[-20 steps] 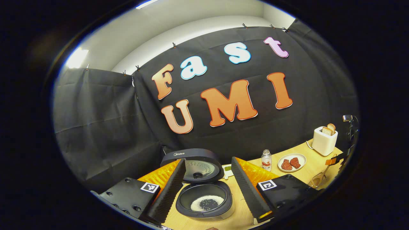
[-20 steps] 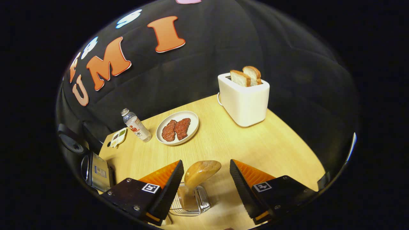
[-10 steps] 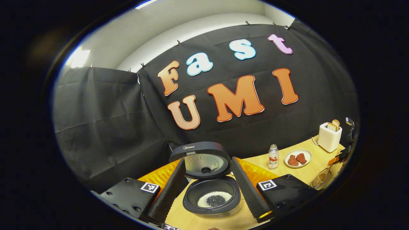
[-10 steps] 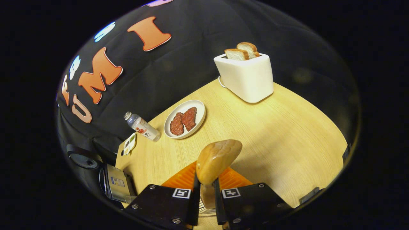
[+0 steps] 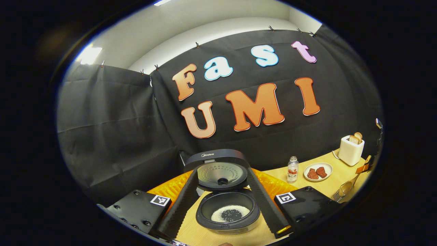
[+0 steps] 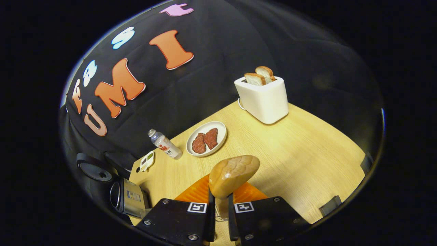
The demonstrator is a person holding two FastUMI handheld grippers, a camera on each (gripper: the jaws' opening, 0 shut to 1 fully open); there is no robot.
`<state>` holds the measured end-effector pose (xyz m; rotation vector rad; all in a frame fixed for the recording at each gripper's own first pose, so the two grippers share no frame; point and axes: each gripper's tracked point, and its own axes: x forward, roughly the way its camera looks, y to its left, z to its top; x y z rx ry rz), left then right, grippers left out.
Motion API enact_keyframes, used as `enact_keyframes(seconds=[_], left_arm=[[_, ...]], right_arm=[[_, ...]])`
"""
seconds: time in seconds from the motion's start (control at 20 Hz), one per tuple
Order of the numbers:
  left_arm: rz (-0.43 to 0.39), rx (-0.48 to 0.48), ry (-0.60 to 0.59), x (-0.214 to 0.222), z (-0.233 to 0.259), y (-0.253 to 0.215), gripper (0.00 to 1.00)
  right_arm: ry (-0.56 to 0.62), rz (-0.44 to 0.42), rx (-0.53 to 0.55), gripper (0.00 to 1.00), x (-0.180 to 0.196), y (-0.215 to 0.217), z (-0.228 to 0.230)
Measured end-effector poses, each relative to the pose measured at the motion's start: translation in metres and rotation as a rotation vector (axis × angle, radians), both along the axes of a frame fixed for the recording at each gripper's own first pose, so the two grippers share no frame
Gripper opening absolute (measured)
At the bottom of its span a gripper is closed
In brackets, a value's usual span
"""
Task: Close the left gripper, press the button to open the rice cooker; take a wooden spoon from the chopstick holder with the right hand, scoop a spoonful of rice and pour it into the rice cooker, then put the wooden spoon back into the chopstick holder.
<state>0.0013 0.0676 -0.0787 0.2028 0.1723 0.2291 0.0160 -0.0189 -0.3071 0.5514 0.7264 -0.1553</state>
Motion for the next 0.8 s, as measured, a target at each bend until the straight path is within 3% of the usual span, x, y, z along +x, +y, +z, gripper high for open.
enact_keyframes(seconds=[0.35,0.5,0.7,0.75,0.8], left_arm=[[-0.003,-0.073,0.023,0.003,-0.017,0.021,0.92],[0.006,-0.084,0.026,0.002,-0.020,0.032,1.00],[0.025,-0.077,0.029,-0.002,-0.022,0.046,1.00],[0.030,-0.077,0.037,-0.003,-0.026,0.048,0.92],[0.033,-0.076,0.040,-0.004,-0.028,0.050,0.92]], right_arm=[[-0.142,0.124,0.004,0.15,0.000,0.057,0.082],[-0.161,0.189,0.020,0.15,-0.005,0.091,0.091],[-0.141,0.315,-0.014,0.15,-0.018,0.135,0.079],[-0.132,0.340,-0.016,0.15,-0.022,0.144,0.074],[-0.123,0.357,-0.023,0.16,-0.026,0.152,0.070]])
